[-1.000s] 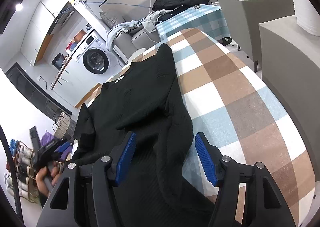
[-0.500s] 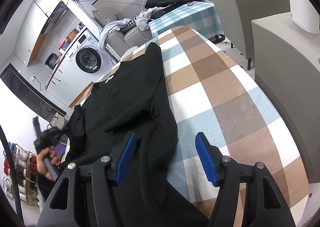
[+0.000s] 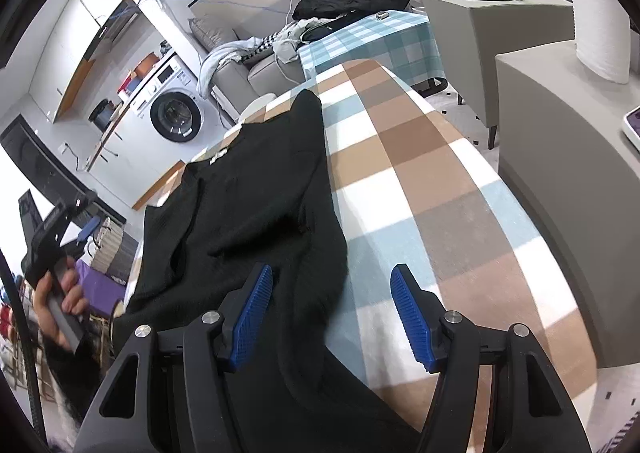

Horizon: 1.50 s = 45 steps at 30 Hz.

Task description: Fold small clothes

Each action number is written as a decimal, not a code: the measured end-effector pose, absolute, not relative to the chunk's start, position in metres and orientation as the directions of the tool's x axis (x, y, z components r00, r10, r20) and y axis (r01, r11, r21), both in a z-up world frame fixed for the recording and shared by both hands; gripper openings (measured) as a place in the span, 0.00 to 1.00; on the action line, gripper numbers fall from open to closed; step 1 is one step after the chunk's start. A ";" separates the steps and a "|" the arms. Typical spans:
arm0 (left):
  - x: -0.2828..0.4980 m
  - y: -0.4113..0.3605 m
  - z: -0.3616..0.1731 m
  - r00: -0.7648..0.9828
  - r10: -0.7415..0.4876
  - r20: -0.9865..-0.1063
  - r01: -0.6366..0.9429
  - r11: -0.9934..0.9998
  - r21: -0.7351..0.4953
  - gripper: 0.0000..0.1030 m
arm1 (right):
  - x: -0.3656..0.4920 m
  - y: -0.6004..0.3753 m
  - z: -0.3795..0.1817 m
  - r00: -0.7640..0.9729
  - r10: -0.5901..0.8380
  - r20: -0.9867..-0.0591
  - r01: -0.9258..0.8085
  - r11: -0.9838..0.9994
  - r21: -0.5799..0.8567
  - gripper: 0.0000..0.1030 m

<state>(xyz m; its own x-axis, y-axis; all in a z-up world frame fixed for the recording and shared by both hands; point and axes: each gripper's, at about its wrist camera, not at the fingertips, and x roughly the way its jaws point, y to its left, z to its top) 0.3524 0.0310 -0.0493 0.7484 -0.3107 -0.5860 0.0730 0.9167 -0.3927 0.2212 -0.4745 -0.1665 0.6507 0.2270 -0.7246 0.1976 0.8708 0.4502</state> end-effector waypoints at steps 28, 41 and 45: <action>0.143 0.129 -0.181 0.561 0.038 -0.827 -0.119 0.992 -0.035 0.63 | 0.148 -0.443 -0.210 0.529 0.266 -0.806 -0.044 0.957 0.287 0.68; 0.133 0.114 -0.140 0.679 -0.028 -0.734 -0.076 0.991 -0.108 0.06 | 0.144 -0.458 -0.177 0.681 0.262 -0.684 -0.074 0.954 0.292 0.04; 0.120 0.114 -0.118 0.724 -0.086 -0.685 -0.050 0.983 -0.176 0.06 | 0.147 -0.498 -0.174 0.713 0.299 -0.634 0.039 0.886 0.462 0.04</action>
<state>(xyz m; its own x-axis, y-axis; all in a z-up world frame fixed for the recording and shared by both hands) 0.1201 0.1136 -0.1178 0.7237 -0.0858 -0.6848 -0.0499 0.9831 -0.1759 0.1466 -0.4981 -0.1742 0.7132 0.2990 -0.6340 0.0395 0.8859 0.4622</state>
